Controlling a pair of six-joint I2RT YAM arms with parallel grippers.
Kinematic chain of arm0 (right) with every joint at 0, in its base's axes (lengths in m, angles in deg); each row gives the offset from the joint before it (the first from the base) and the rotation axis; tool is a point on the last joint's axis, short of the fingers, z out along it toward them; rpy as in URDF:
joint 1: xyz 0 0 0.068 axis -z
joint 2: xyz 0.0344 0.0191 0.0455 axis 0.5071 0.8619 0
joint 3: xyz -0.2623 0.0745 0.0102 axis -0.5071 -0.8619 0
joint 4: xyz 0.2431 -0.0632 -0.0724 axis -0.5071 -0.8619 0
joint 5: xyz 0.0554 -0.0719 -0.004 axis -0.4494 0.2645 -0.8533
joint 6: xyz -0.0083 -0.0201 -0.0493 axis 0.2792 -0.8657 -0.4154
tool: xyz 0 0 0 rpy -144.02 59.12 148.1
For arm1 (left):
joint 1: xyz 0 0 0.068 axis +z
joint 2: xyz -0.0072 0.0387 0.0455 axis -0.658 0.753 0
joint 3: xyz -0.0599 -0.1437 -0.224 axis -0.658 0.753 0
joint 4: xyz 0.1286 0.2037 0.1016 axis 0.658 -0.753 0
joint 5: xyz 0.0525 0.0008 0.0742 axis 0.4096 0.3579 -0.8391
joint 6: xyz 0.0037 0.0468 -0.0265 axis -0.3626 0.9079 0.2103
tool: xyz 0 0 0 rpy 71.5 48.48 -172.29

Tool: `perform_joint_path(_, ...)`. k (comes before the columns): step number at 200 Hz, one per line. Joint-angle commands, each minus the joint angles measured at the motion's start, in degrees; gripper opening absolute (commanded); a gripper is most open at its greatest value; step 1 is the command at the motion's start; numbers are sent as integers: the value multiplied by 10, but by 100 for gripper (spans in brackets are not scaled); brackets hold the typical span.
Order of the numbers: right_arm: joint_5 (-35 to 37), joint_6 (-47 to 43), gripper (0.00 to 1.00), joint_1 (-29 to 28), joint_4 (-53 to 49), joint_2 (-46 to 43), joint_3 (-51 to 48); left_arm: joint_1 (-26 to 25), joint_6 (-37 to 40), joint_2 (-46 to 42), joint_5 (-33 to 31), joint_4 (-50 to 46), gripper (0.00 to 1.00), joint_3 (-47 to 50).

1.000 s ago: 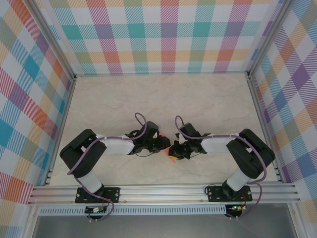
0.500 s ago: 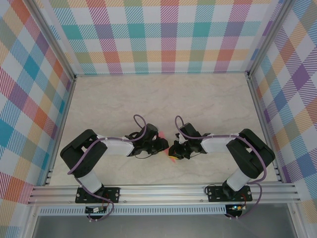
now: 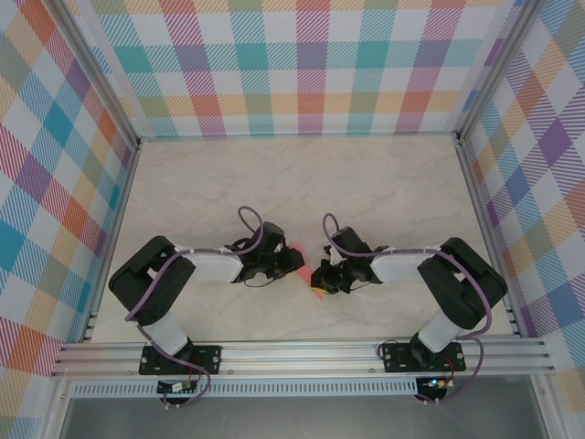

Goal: Fold a paper plane with a square sheet of paper (pick it up from the middle)
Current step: Fold the wing for the fifth time at the center of the table.

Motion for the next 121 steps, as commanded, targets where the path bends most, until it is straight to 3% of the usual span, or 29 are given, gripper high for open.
perform_joint_path(1,16,-3,10,-3,-27,9,-14,33,30,-4,-27,-43,32,-12)
perform_joint_path(121,9,-3,11,-3,-26,7,-5,126,106,-21,7,-123,34,-63)
